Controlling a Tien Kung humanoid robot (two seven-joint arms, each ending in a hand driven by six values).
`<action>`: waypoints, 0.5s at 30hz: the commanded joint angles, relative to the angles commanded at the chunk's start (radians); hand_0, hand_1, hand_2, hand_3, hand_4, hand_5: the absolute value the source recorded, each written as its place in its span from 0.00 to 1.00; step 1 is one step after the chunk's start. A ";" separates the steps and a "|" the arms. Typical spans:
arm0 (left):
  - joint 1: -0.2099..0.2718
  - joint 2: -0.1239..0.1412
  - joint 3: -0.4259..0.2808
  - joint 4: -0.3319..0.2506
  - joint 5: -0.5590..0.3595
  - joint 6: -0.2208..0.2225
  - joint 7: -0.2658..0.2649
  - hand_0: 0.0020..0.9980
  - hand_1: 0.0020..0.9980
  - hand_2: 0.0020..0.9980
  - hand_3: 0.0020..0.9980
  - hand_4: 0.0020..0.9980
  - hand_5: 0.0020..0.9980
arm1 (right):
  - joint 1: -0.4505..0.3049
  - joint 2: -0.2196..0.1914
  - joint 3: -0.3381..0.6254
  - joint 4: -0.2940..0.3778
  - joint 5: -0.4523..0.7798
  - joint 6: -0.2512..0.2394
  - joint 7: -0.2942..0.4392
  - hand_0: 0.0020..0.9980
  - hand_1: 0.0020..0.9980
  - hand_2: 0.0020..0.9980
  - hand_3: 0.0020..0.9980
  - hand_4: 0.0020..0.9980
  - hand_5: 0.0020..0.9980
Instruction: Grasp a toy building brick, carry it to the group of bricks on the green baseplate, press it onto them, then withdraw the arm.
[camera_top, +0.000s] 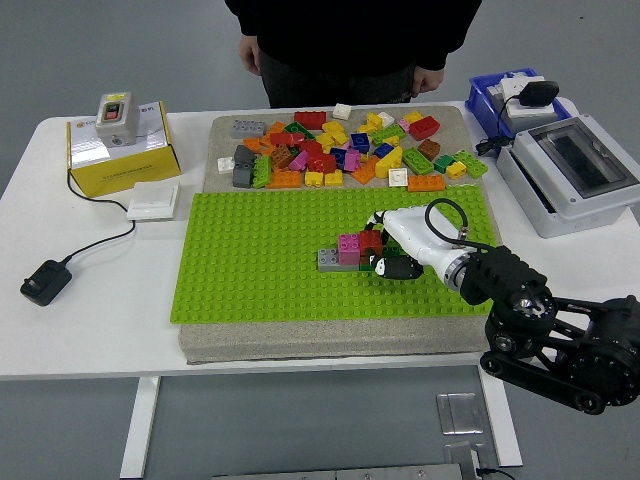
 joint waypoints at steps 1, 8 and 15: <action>0.000 0.000 0.000 0.000 0.000 0.000 0.000 0.73 0.71 0.71 0.78 0.16 0.69 | 0.000 0.000 -0.001 0.000 0.001 0.000 0.000 0.17 0.20 0.57 0.68 0.47 0.39; 0.000 0.000 -0.001 0.000 0.004 0.002 -0.001 0.73 0.70 0.71 0.78 0.16 0.69 | -0.002 -0.001 -0.003 -0.004 0.005 -0.002 0.004 0.17 0.20 0.59 0.68 0.47 0.39; -0.001 0.000 0.000 0.000 0.009 0.004 -0.003 0.72 0.70 0.70 0.78 0.16 0.69 | -0.003 0.000 -0.004 -0.007 0.007 -0.007 0.008 0.16 0.20 0.62 0.69 0.48 0.39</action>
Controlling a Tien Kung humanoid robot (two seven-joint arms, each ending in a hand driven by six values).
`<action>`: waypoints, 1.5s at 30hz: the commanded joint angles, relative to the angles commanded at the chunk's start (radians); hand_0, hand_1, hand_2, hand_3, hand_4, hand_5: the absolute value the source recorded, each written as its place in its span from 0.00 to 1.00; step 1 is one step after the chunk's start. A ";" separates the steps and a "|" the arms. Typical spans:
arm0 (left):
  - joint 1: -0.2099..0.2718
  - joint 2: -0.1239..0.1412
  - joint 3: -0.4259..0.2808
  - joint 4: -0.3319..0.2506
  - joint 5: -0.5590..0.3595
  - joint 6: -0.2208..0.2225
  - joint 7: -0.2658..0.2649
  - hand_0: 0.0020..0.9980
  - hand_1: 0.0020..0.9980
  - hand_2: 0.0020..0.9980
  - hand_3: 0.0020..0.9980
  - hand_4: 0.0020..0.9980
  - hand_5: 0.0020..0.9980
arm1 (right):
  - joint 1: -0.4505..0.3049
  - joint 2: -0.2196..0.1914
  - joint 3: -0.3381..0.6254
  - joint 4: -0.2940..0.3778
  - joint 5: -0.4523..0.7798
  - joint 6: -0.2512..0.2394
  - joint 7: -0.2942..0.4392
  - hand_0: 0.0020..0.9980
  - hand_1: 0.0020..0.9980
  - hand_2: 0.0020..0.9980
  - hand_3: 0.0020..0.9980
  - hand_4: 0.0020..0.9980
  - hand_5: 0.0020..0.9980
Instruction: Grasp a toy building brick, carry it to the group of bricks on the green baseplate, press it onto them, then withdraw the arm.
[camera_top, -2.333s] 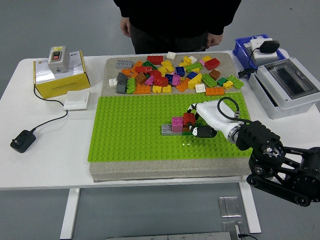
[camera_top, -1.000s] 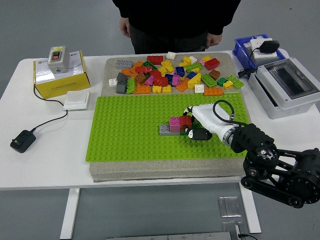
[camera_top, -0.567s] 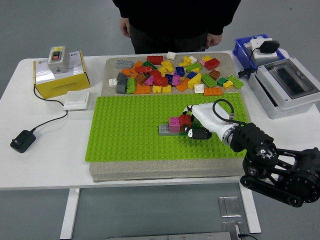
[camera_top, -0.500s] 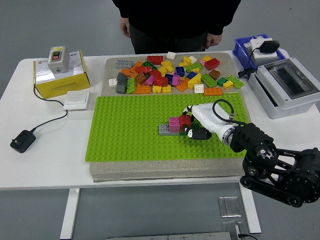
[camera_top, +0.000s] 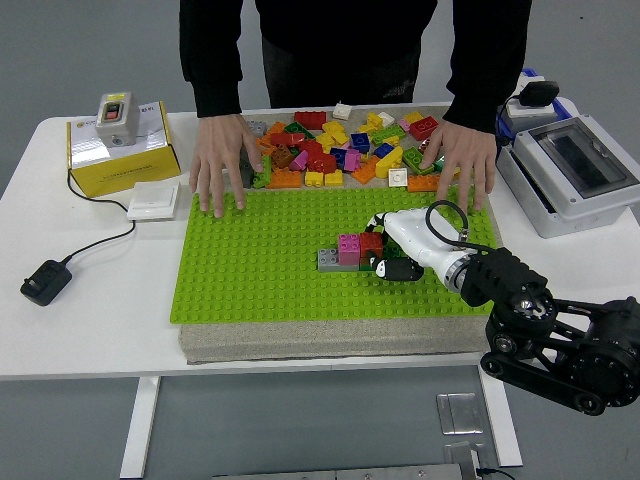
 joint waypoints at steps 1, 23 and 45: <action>0.000 0.000 0.000 0.000 0.001 0.000 0.000 0.72 0.70 0.68 0.77 0.15 0.69 | 0.000 0.000 0.000 0.000 0.000 -0.001 0.000 0.17 0.19 0.63 0.70 0.48 0.39; 0.002 0.001 0.002 0.000 0.005 0.004 -0.005 0.72 0.69 0.65 0.75 0.15 0.68 | -0.001 0.005 -0.007 -0.012 0.010 -0.010 0.008 0.16 0.19 0.63 0.71 0.48 0.41; 0.001 0.001 0.002 0.000 0.006 0.007 -0.006 0.71 0.68 0.60 0.72 0.12 0.67 | 0.003 0.006 -0.006 -0.022 0.021 -0.011 0.019 0.16 0.20 0.73 0.76 0.51 0.43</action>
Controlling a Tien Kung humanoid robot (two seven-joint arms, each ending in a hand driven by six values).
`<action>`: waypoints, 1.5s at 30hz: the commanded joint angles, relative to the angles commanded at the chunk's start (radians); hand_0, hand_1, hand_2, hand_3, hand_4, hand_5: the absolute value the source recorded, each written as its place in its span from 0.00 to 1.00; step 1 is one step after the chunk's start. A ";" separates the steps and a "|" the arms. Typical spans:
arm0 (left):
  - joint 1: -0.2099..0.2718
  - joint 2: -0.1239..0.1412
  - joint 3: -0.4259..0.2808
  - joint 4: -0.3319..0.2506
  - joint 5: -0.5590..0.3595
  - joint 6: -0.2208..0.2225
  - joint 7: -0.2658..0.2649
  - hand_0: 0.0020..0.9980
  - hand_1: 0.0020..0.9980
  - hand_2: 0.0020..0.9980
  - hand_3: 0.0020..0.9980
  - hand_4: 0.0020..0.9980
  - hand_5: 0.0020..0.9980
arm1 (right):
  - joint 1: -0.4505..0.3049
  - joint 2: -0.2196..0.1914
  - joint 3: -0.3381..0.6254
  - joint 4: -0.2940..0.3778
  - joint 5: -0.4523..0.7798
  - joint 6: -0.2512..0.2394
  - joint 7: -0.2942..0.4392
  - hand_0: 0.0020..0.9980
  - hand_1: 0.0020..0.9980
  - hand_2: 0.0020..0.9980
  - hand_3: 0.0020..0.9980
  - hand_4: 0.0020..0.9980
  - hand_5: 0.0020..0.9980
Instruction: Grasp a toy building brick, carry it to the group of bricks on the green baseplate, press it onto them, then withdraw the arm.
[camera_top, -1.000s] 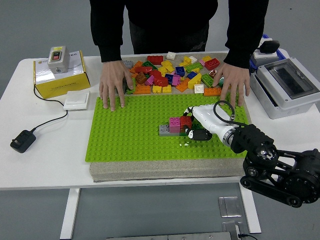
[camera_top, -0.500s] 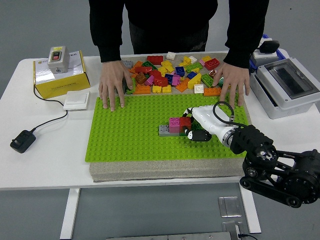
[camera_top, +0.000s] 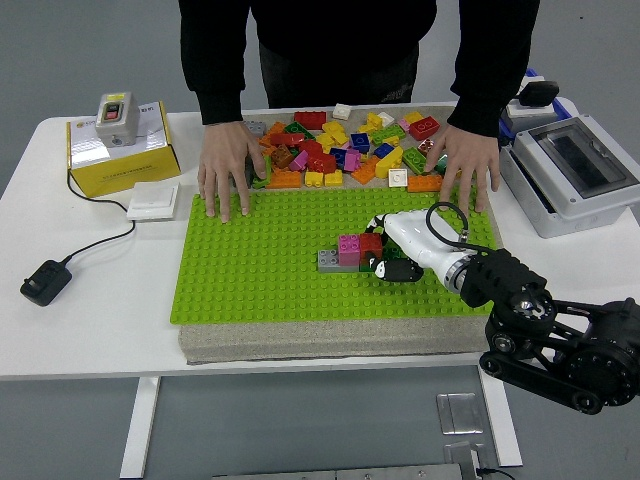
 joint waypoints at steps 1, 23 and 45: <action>0.000 0.000 0.000 0.000 -0.001 0.000 0.000 0.71 0.68 0.60 0.72 0.12 0.67 | 0.000 0.000 0.000 0.000 0.000 0.000 0.000 0.16 0.20 0.73 0.76 0.51 0.43; -0.002 -0.001 0.002 0.000 -0.002 0.009 -0.010 0.71 0.68 0.58 0.69 0.10 0.66 | 0.004 0.000 -0.002 -0.008 0.011 0.000 0.009 0.16 0.20 0.71 0.77 0.54 0.45; -0.001 -0.001 -0.002 0.000 0.007 0.016 -0.011 0.70 0.68 0.53 0.67 0.10 0.66 | 0.006 -0.001 -0.008 -0.011 0.017 -0.001 0.015 0.17 0.20 0.76 0.78 0.59 0.48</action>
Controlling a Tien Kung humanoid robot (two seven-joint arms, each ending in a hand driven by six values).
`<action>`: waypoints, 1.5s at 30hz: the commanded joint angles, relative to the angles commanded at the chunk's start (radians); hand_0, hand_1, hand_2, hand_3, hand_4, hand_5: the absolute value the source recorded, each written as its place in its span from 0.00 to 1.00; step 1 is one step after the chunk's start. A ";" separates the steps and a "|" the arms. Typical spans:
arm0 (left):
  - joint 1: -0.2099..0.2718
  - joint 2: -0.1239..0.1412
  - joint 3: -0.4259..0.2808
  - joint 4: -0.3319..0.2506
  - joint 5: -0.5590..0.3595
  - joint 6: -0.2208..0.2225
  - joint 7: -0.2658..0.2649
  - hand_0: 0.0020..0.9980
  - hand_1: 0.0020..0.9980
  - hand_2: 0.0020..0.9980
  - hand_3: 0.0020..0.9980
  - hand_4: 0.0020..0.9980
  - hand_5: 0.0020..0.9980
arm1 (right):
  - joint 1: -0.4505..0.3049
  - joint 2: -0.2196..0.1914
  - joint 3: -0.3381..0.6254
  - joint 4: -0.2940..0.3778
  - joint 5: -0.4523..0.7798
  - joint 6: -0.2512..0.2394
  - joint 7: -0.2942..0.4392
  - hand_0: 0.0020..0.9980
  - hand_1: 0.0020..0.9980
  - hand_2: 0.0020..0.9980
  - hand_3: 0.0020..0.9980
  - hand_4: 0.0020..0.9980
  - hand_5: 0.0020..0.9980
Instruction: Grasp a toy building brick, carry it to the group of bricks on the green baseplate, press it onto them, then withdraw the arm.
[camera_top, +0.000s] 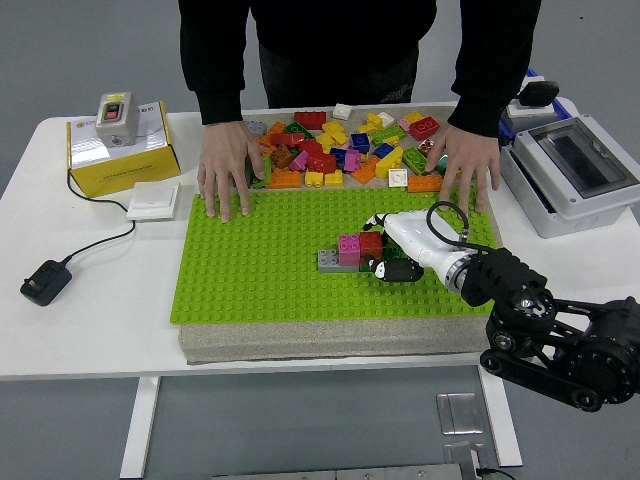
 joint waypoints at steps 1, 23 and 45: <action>0.000 0.000 0.000 0.000 0.000 0.000 0.000 0.70 0.67 0.53 0.67 0.10 0.66 | 0.000 0.000 -0.001 0.000 0.000 0.000 0.000 0.17 0.20 0.75 0.78 0.59 0.48; 0.002 -0.001 0.004 0.000 0.005 0.003 -0.005 0.69 0.66 0.49 0.66 0.09 0.66 | 0.000 -0.006 0.001 -0.003 0.000 0.006 0.003 0.17 0.19 0.74 0.79 0.63 0.51; 0.000 -0.002 -0.001 0.000 0.009 0.005 -0.008 0.69 0.65 0.47 0.65 0.09 0.66 | 0.001 -0.028 0.026 0.017 -0.011 0.006 -0.005 0.16 0.18 0.74 0.78 0.64 0.53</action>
